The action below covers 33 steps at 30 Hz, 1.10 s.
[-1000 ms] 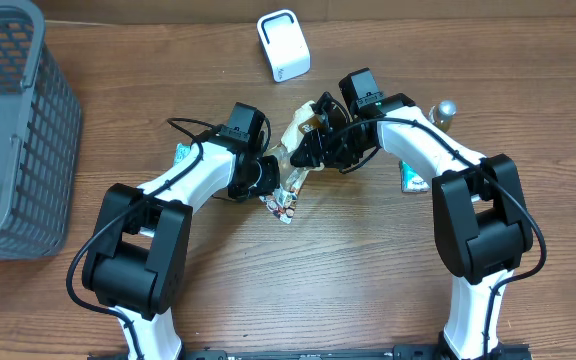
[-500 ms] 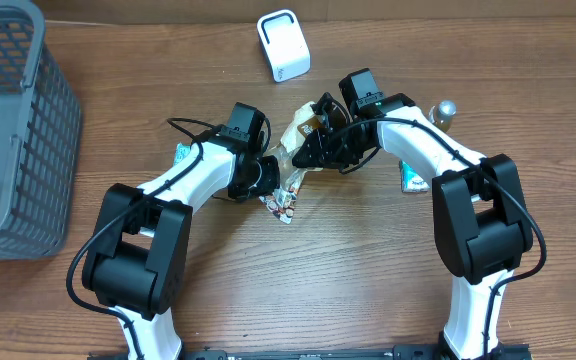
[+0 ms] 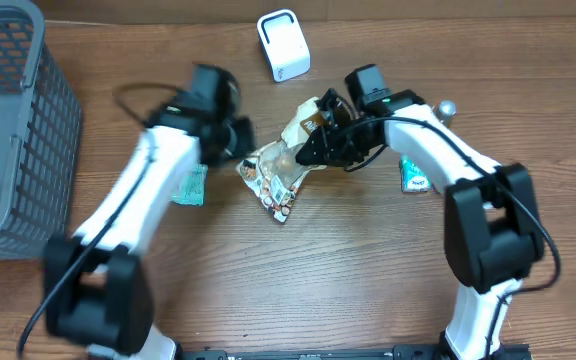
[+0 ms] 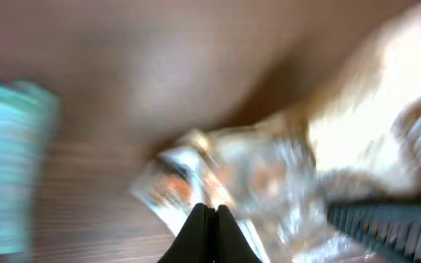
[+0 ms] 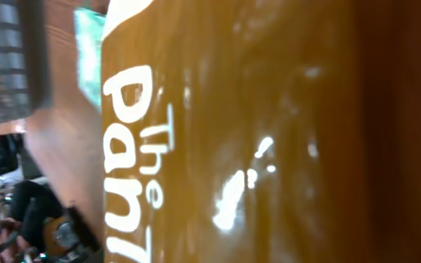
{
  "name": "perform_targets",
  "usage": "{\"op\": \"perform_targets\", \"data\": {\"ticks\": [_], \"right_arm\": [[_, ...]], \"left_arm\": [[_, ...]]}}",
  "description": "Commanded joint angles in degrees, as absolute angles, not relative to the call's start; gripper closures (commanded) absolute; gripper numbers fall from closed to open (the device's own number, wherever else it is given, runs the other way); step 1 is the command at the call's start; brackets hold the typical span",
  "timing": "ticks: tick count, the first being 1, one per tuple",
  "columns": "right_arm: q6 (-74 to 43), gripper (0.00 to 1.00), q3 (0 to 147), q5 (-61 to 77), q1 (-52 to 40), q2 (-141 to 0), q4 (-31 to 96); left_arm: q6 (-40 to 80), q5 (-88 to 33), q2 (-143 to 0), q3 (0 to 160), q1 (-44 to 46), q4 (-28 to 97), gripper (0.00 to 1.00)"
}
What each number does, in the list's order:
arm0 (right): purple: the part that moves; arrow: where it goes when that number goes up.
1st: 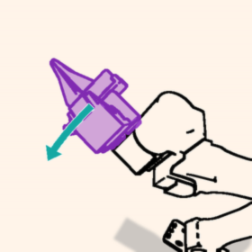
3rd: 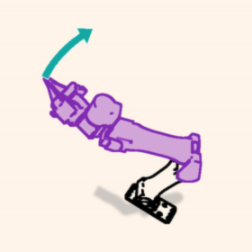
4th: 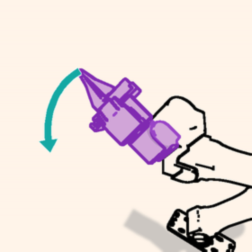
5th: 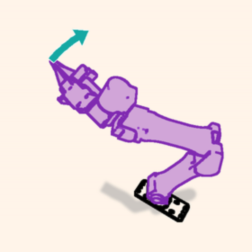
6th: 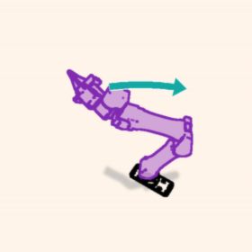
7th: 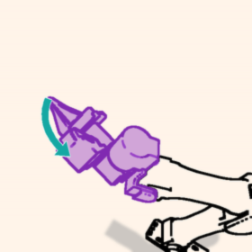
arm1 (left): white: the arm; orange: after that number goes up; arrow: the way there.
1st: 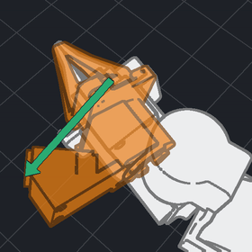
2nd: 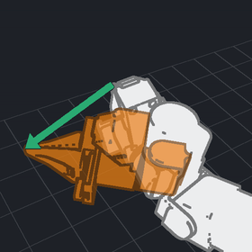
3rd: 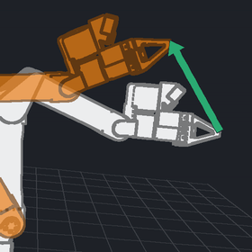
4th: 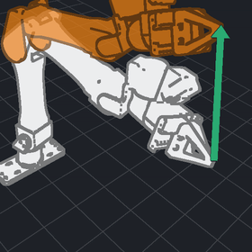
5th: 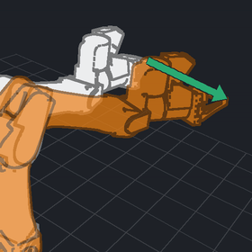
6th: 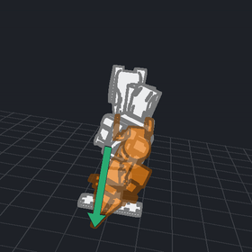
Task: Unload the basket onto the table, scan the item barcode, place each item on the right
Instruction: 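Release the left gripper and lift the snack bag with the right gripper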
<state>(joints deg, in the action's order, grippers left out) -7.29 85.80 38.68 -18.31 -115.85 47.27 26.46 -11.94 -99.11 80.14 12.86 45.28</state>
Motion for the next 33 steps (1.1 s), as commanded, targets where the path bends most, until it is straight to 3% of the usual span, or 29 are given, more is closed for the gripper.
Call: {"op": "perform_targets", "data": {"ticks": [1, 8, 17, 19, 20, 21, 22, 23, 28, 33], "right_arm": [[-2.6, 0.88, 86.8, 47.9, -14.0, -107.4, 50.0], [6.4, 0.89, 86.8, 69.0, -7.5, -104.2, 57.9], [21.0, 0.91, 86.8, 71.5, -6.3, -103.5, 73.3], [22.0, 0.92, 86.8, 71.5, -6.3, -103.0, 74.7], [22.6, 0.92, 86.8, 71.5, -6.3, -102.3, 75.3], [22.6, 0.92, 86.8, 71.2, -6.3, -102.0, 75.4], [22.6, 0.92, 86.8, 71.1, -6.3, -101.2, 75.3], [22.6, 0.92, 86.8, 71.0, -6.3, -100.9, 75.3], [22.5, 0.96, 86.8, 69.9, -6.4, -100.7, 74.6], [5.9, 0.96, 86.8, 56.9, -7.1, -100.7, 60.6]], "left_arm": [[25.3, -5.6, -91.6, 82.9, 7.5, 47.2, 0.87], [25.0, -1.2, -90.3, 82.7, -0.1, 51.8, 0.78], [21.8, -0.8, -92.6, 82.5, -5.4, 53.1, 0.65], [21.8, -0.4, -92.9, 82.5, -5.7, 53.1, 0.55], [21.8, 0.4, -93.2, 82.5, -5.9, 53.0, 0.38], [21.8, 0.9, -93.3, 82.5, -5.9, 52.9, 0.30], [21.8, 2.3, -93.6, 82.5, -5.9, 52.8, 0.11], [21.8, 2.8, -93.8, 82.5, -5.9, 53.0, 0.01], [21.8, 2.8, -94.1, 82.5, -5.9, 53.5, 0.01], [21.8, 2.8, -94.1, 82.5, -5.9, 53.5, 0.01]]}}
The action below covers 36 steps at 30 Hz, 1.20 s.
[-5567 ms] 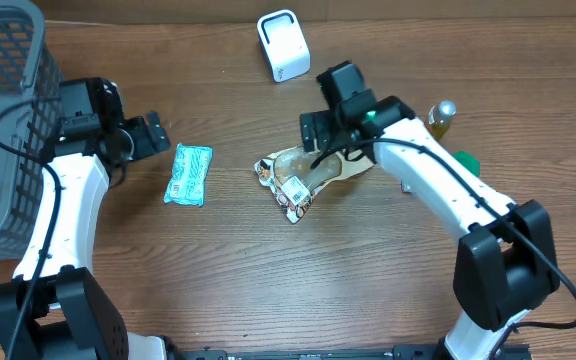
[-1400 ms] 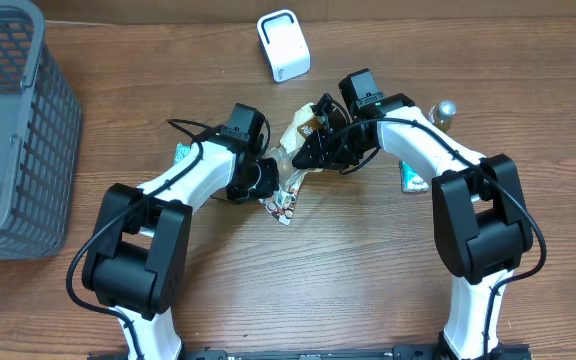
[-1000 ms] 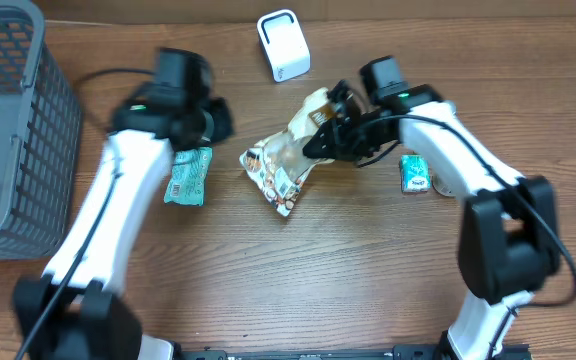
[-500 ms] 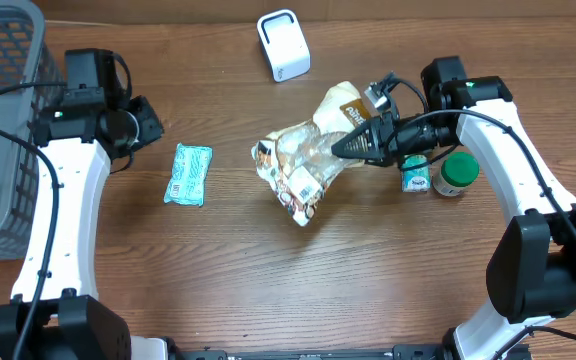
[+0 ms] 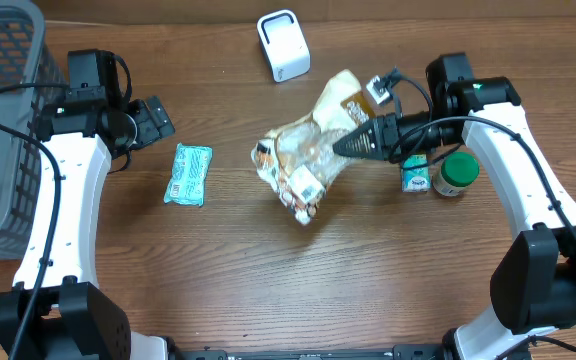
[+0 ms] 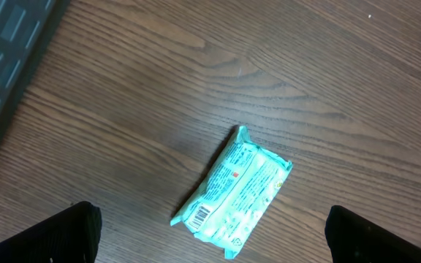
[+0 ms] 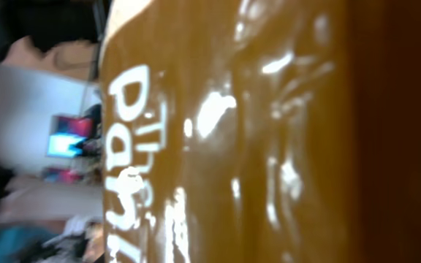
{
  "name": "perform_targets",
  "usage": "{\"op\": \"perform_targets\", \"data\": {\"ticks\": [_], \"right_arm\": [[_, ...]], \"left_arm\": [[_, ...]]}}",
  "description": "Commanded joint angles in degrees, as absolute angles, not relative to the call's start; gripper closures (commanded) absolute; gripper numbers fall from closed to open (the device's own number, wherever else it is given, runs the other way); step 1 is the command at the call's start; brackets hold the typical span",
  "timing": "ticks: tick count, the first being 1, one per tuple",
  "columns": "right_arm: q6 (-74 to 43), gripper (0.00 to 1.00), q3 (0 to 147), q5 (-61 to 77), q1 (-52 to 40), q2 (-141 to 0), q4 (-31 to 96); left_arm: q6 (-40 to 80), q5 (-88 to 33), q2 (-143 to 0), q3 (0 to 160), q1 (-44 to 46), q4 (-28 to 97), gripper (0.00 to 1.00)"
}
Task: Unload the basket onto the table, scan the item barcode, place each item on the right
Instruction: 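Release the left gripper and lift the snack bag with the right gripper, then carry the snack bag up to the white scanner with the right gripper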
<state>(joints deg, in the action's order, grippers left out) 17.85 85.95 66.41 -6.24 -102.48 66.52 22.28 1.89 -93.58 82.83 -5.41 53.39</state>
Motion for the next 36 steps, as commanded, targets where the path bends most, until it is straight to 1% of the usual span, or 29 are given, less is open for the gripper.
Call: {"op": "perform_targets", "data": {"ticks": [1, 2, 4, 6, 10, 12, 14, 18, 20, 21, 27, 29, 36], "right_arm": [[1.5, 0.96, 86.8, 51.6, -7.6, -100.7, 57.6], [-2.2, 0.96, 86.8, 45.8, -8.3, -100.7, 54.7], [-4.8, 0.96, 87.6, 38.1, -10.0, -100.7, 50.5], [-4.7, 0.96, 90.7, 32.2, -12.2, -100.7, 48.8], [-3.7, 0.96, 101.8, 17.9, -16.7, -100.7, 49.1], [-0.1, 0.96, 106.8, 9.4, -19.5, -100.7, 47.1], [5.5, 0.96, 109.7, 1.7, -22.4, -100.7, 42.1], [23.1, 0.96, 109.8, -7.9, -26.6, -101.7, 29.5], [28.6, 0.96, 109.8, -9.0, -27.3, -103.4, 24.8], [29.5, 0.96, 109.8, -9.0, -27.3, -104.2, 23.1], [29.7, 0.96, 109.8, -8.9, -26.6, -111.3, 14.7], [31.9, 0.96, 109.8, -8.8, -26.3, -114.6, 11.9], [43.2, 0.96, 109.8, -9.0, -26.0, -125.0, 0.7]], "left_arm": [[21.8, 2.8, -94.1, 82.5, -5.9, 53.5, 0.00], [21.8, 2.8, -94.1, 82.5, -5.9, 53.5, 0.00], [21.8, 2.8, -94.1, 82.5, -5.9, 53.5, 0.00], [21.8, 2.8, -94.1, 82.5, -5.9, 53.5, 0.00], [21.8, 2.8, -94.1, 82.5, -5.9, 53.5, 0.00], [21.8, 2.8, -94.1, 82.5, -5.9, 53.5, 0.00], [21.8, 2.8, -94.1, 82.5, -5.9, 53.5, 0.00], [21.8, 2.8, -94.1, 82.5, -5.9, 53.5, 0.00], [21.8, 2.8, -94.1, 82.5, -5.9, 53.5, 0.00], [21.8, 2.8, -94.1, 82.5, -5.9, 53.5, 0.00], [21.8, 2.8, -94.1, 82.5, -5.9, 53.5, 0.00], [21.8, 2.8, -94.1, 82.5, -5.9, 53.5, 0.01], [21.8, 2.8, -94.1, 82.5, -5.9, 53.5, 0.00]]}}
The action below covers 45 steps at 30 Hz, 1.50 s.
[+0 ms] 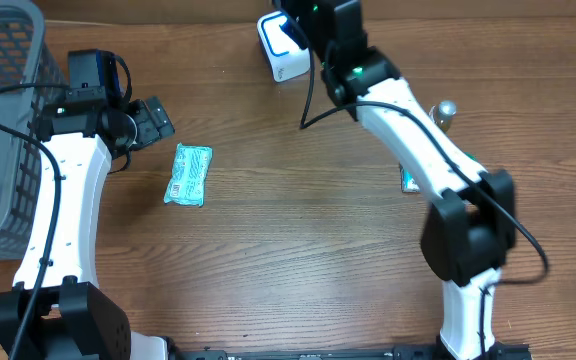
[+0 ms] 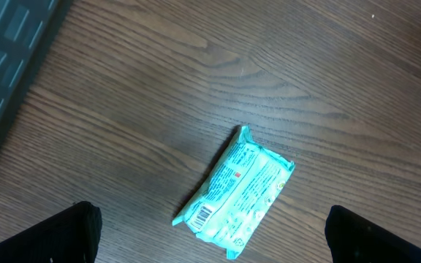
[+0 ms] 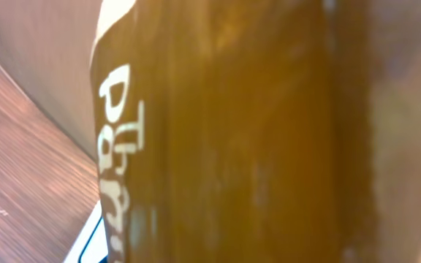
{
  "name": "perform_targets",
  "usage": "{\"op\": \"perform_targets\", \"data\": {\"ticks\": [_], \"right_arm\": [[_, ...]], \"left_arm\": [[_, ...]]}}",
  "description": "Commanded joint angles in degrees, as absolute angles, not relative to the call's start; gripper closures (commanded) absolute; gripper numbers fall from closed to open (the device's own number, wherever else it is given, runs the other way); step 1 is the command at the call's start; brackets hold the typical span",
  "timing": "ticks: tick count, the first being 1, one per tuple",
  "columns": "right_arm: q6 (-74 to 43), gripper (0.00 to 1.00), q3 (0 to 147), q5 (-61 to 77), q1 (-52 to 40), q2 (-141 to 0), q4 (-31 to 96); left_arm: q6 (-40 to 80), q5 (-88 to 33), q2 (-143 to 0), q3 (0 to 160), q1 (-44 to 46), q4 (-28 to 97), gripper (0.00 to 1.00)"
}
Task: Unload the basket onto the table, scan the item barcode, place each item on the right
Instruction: 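Carry the snack bag up to the white scanner with the right gripper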
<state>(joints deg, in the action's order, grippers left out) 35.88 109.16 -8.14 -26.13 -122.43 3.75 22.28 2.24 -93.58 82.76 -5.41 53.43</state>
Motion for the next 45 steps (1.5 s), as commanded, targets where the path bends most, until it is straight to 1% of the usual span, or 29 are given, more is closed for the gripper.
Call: {"op": "perform_targets", "data": {"ticks": [1, 4, 6, 9, 17, 25, 29, 36, 41, 45], "right_arm": [[45.3, 0.96, 109.8, -9.0, -26.0, -126.5, -1.2], [53.0, 0.96, 109.8, -9.0, -26.0, -130.6, -5.6], [57.5, 0.96, 109.8, -9.0, -26.0, -132.2, -6.3], [58.7, 0.96, 109.8, -9.0, -26.0, -133.8, -6.3], [50.0, 0.96, 109.8, -9.0, -27.2, -134.4, -4.8], [37.0, 0.96, 109.8, -9.0, -28.0, -134.4, -1.5], [27.4, 0.96, 109.8, -9.0, -28.0, -134.4, 0.8], [17.5, 0.96, 109.8, -8.7, -28.0, -134.4, 4.0], [16.4, 0.96, 109.9, -8.5, -28.0, -133.5, 3.2], [14.2, 0.96, 109.9, -8.5, -28.0, -128.7, 3.6]], "left_arm": [[21.8, 2.8, -94.1, 82.5, -5.9, 53.5, 0.01], [21.8, 2.8, -94.1, 82.5, -5.9, 53.5, 0.00], [21.8, 2.8, -94.1, 82.5, -5.9, 53.5, 0.00], [21.8, 2.8, -94.1, 82.5, -5.9, 53.5, 0.01], [21.8, 2.8, -94.1, 82.5, -5.9, 53.5, 0.00], [21.8, 2.8, -94.1, 82.5, -5.9, 53.5, 0.00], [21.8, 2.8, -94.1, 82.5, -5.9, 53.5, 0.00], [21.8, 2.8, -94.1, 82.5, -5.9, 53.5, 0.01], [21.8, 2.8, -94.1, 82.5, -5.9, 53.5, 0.00], [21.8, 2.8, -94.1, 82.5, -5.9, 53.5, 0.00]]}}
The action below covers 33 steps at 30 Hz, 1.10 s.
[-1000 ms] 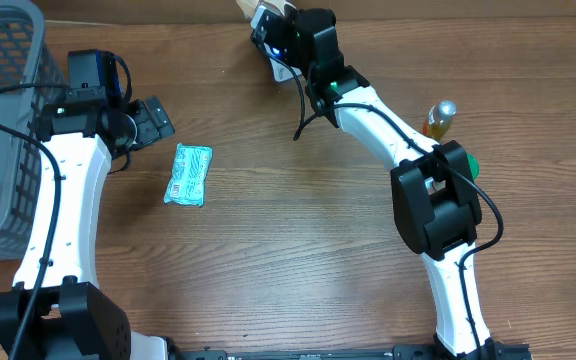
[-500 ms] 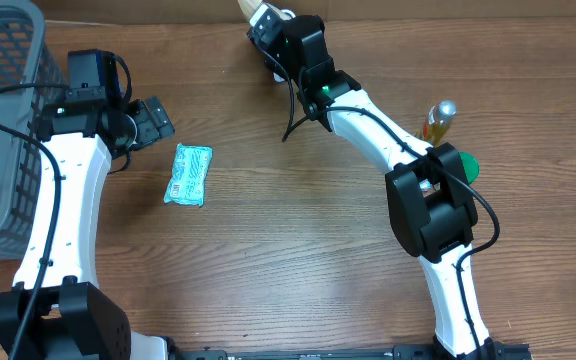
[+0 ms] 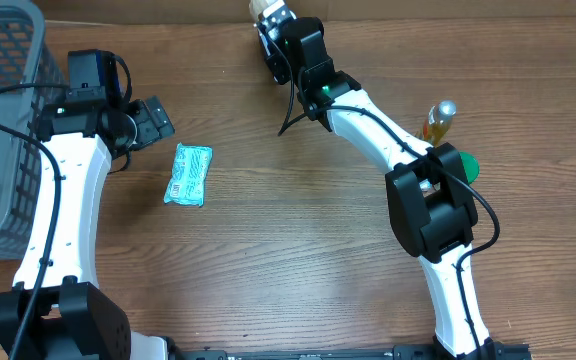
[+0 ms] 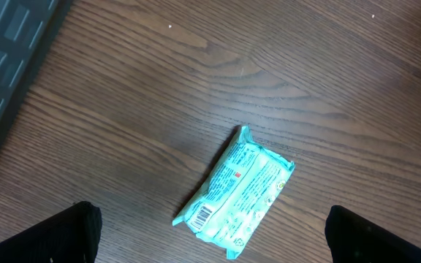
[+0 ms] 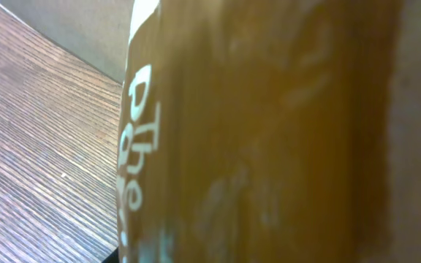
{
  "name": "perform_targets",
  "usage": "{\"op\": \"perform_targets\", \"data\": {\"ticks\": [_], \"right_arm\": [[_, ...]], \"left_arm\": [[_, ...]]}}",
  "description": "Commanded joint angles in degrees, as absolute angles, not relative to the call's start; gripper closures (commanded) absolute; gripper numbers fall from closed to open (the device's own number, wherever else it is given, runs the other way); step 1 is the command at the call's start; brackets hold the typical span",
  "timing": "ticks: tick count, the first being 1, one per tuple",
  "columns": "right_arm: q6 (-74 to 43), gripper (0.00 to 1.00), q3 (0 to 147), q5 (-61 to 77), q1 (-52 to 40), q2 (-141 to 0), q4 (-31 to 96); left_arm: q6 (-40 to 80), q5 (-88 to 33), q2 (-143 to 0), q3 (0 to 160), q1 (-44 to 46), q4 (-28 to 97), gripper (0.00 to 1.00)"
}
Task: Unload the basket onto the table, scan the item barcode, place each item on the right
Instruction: 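Carry the snack bag up to the white scanner with the right gripper, then move the bag back down and set it on the table centre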
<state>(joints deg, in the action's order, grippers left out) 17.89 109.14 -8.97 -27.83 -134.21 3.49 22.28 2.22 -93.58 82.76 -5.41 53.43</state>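
A brown snack bag with white lettering (image 5: 254, 131) fills the right wrist view, pressed close to the camera, and the fingers themselves are hidden behind it. In the overhead view my right gripper (image 3: 280, 32) reaches to the table's far edge, and only a pale corner of the bag (image 3: 267, 10) shows beyond it. The white scanner is hidden under that arm. My left gripper (image 3: 153, 118) hangs open at the left, above a teal packet (image 4: 236, 193) lying flat with its barcode facing up.
A grey mesh basket (image 3: 8, 120) stands at the far left. Near the right arm's base are a green-lidded jar (image 3: 458, 165) and a small amber bottle (image 3: 440, 120). The teal packet (image 3: 188, 174) lies on the wood between the arms.
My right gripper with the snack bag has moved a little left and farther back, and the white scanner is now covered. The left arm and teal packet have not moved.
Both grippers were at the snack bag mid-table, the left one shut. Then the left stood open over the teal packet at the left while the right held the bag raised. Later the right had the bag at the scanner by the far edge, where it still is.
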Motion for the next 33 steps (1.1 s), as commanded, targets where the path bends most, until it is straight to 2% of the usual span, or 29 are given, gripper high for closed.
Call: {"op": "perform_targets", "data": {"ticks": [1, 8, 14, 19, 23, 26, 27, 33], "right_arm": [[14.0, 0.96, 109.9, -8.5, -28.0, -127.5, 3.9], [8.8, 0.96, 109.9, -8.5, -27.5, -117.4, 16.5], [-0.3, 0.96, 109.9, 1.3, -26.3, -111.3, 40.2], [-0.4, 0.94, 109.3, 15.9, -24.4, -111.5, 61.3], [-0.4, 0.94, 106.2, 15.7, -23.5, -111.5, 71.8], [-0.2, 0.93, 103.5, 12.8, -23.4, -111.5, 75.6], [-0.2, 0.91, 102.7, 11.4, -23.4, -111.5, 76.0], [-0.3, 0.89, 100.7, 2.7, -23.3, -111.5, 75.1]], "left_arm": [[21.8, 2.8, -94.1, 82.5, -5.9, 53.5, 0.00], [21.8, 2.8, -94.1, 82.5, -5.9, 53.5, 0.01], [21.8, 2.8, -94.1, 82.5, -5.9, 53.5, 0.00], [21.8, 2.8, -94.1, 82.5, -5.9, 53.5, 0.00], [21.8, 2.8, -94.1, 82.5, -5.9, 53.5, 0.01], [21.8, 2.8, -94.1, 82.5, -5.9, 53.5, 0.01], [21.8, 2.8, -94.1, 82.5, -5.9, 53.5, 0.01], [21.8, 2.8, -94.1, 82.5, -5.9, 53.5, 0.01]]}}
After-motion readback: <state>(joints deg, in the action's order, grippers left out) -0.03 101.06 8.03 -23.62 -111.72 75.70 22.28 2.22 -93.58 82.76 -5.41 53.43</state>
